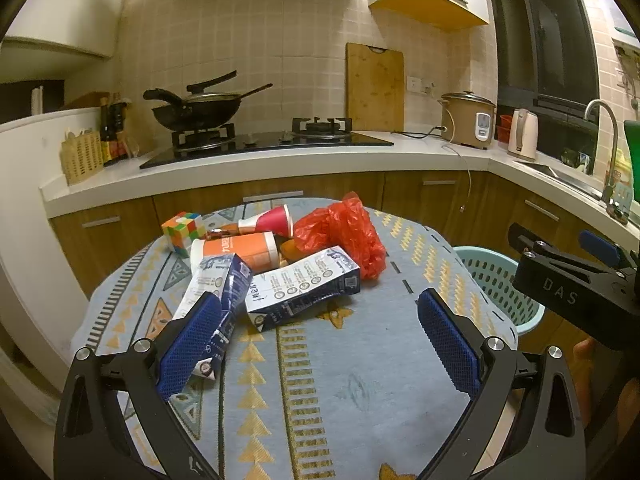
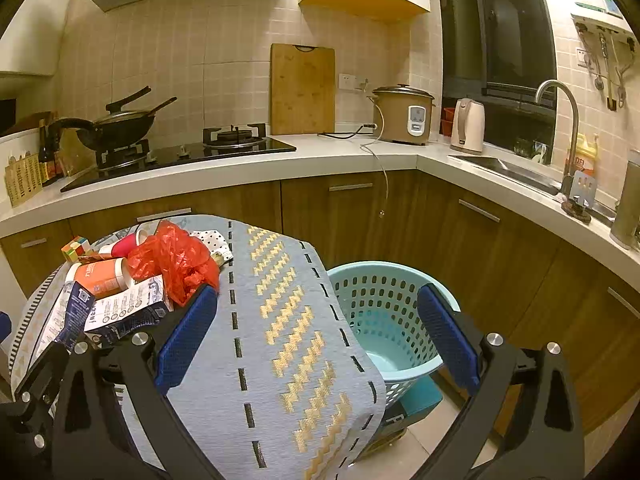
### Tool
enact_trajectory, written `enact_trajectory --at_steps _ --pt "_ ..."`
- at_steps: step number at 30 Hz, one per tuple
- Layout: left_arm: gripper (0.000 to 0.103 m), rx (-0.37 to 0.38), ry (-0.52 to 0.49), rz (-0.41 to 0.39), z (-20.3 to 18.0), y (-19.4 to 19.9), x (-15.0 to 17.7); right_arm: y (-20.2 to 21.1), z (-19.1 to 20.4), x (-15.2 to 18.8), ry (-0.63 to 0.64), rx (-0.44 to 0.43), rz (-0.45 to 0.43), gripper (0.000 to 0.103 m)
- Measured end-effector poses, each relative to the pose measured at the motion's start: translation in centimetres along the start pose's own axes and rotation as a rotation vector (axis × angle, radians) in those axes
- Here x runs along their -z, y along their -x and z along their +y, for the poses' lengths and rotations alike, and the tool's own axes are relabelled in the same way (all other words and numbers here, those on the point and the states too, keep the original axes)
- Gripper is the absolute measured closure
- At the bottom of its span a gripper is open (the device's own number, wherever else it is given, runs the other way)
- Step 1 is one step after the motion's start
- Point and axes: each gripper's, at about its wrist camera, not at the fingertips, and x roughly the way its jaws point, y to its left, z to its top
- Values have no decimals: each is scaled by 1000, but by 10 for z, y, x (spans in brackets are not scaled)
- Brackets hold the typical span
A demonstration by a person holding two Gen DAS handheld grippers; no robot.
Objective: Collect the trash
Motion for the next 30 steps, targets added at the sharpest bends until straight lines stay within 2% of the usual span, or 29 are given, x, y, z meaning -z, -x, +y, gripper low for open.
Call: enact_trajectory --at_steps 30 --pt "8 30 29 8 8 3 -1 3 2 -2 5 -2 -6 8"
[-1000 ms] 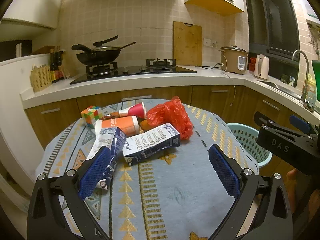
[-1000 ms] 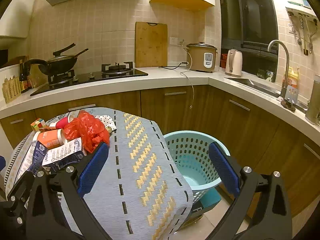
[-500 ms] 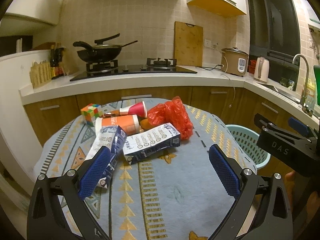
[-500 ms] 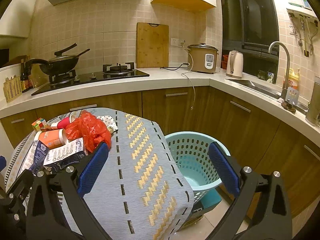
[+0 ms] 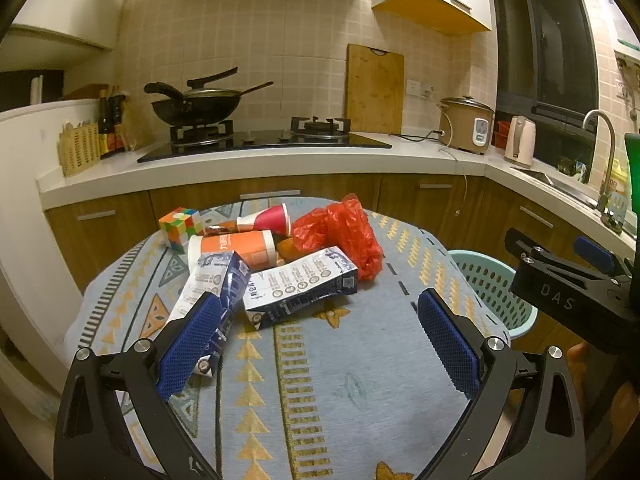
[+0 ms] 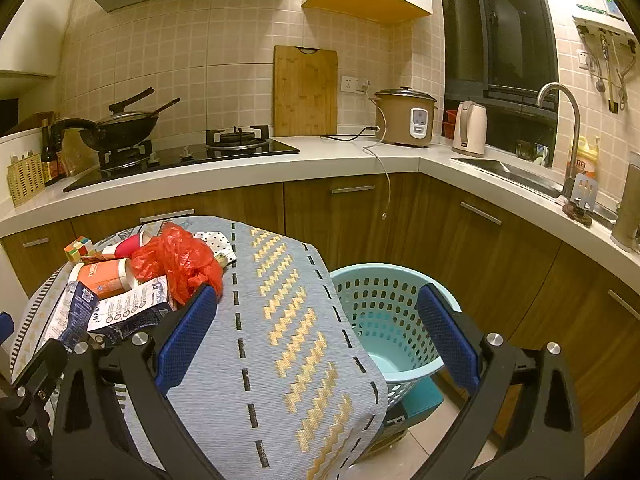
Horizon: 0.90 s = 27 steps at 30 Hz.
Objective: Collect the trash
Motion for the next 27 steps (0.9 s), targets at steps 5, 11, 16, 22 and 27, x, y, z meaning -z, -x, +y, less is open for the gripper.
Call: enact_trajectory --at_steps 5,11,16,22,27 --pt "8 9 8 0 0 0 -2 0 1 0 1 0 -1 8" --pt "8 8 6 1 0 0 -1 0 0 0 1 -1 0 8" --pt "8 9 8 1 0 0 -1 0 1 0 4 0 -2 8" --pt "10 13 13 9 0 -2 0 -1 2 0 7 -1 0 8" --pt "10 9 21 8 2 -5 -2 -4 6 0 21 0 0 8"
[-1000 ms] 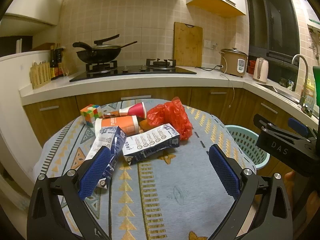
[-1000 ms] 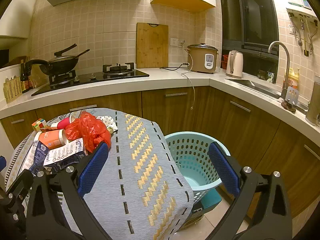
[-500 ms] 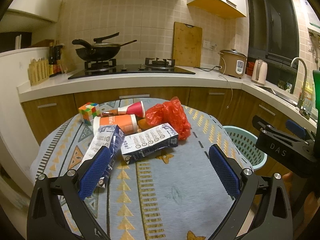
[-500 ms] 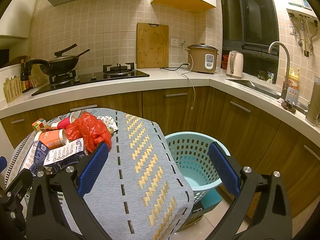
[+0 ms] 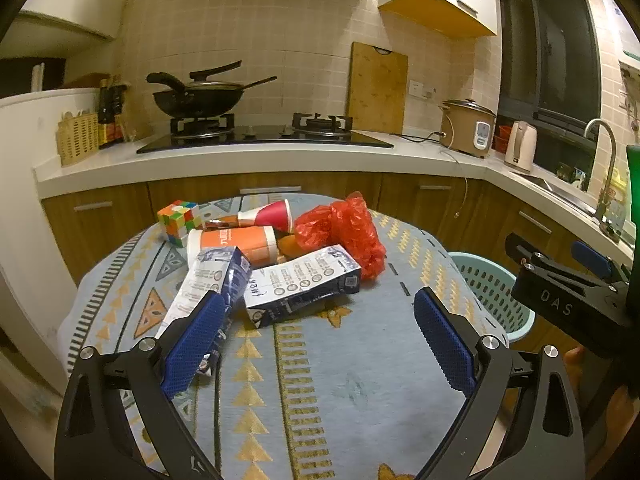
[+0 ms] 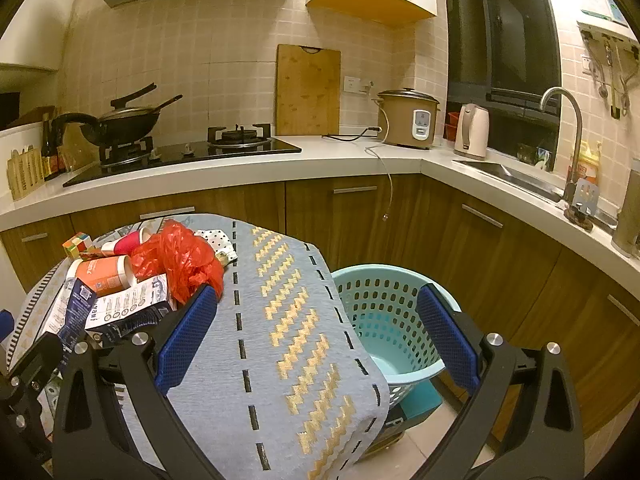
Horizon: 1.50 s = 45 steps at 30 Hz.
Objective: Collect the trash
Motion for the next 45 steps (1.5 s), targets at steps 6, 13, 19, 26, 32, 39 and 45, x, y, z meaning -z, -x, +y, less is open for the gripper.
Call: enact_trajectory --at_steps 6,13,19,26,32,39,45 --pt "11 -13 2 -9 16 -5 2 -7 9 1 23 -17 7 20" --pt "14 -46 88 2 74 -17 -4 -27 35 3 74 -120 57 58" --pt "15 28 180 153 124 -60 -12 -57 59 -2 80 -270 127 69" --pt "14 141 183 345 143 -125 -4 -104 78 -27 104 -362 176 45" --pt "16 117 166 416 142 -150 9 -134 103 -37 174 -397 208 35" --pt "26 156 179 440 138 -151 10 -165 129 -33 237 -407 260 29" --pt "41 128 137 471 127 -153 19 -185 134 -23 223 -431 326 56"
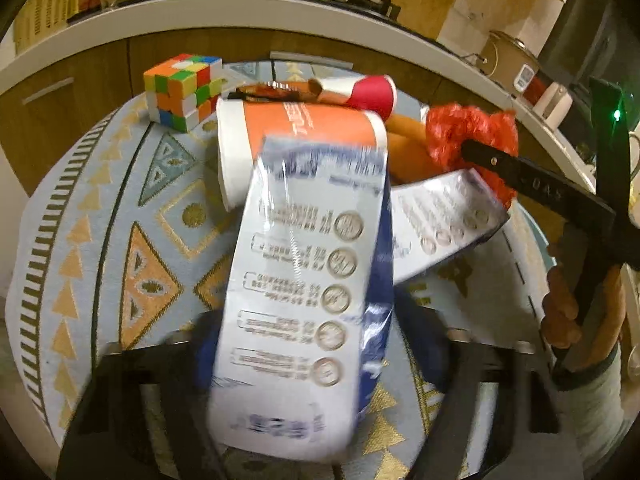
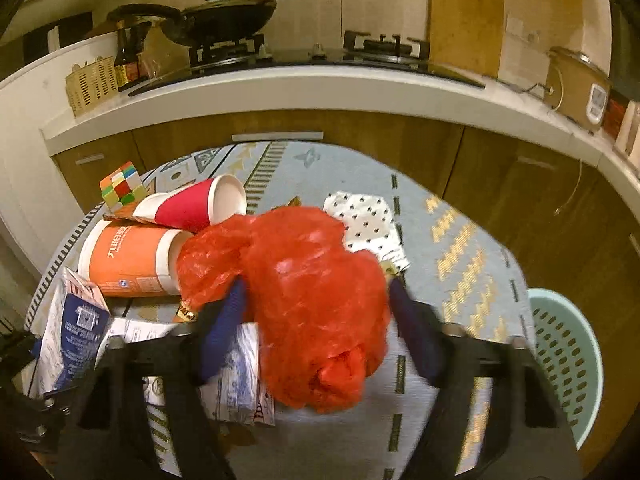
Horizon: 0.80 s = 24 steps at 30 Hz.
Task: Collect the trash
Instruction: 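Grasp the red plastic bag with the right tool while the left tool grasps the milk carton, then carry the red bag to the blue basket and open the right tool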
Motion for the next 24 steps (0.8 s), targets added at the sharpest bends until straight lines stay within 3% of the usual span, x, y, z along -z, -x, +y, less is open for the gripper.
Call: enact_trajectory --at_steps 3,12,19,24 --pt "42 0 18 -21 1 3 5 4 -1 2 5 4 -15 69" --pt "43 15 18 -172 -14 57 -7 51 -18 -5 -57 -39 -149 74" --pt "43 60 -88 -225 -78 65 -33 109 -64 -6 -142 2 -267 74" --pt "42 106 -167 -221 -134 47 -54 135 -117 9 -218 90 -284 74"
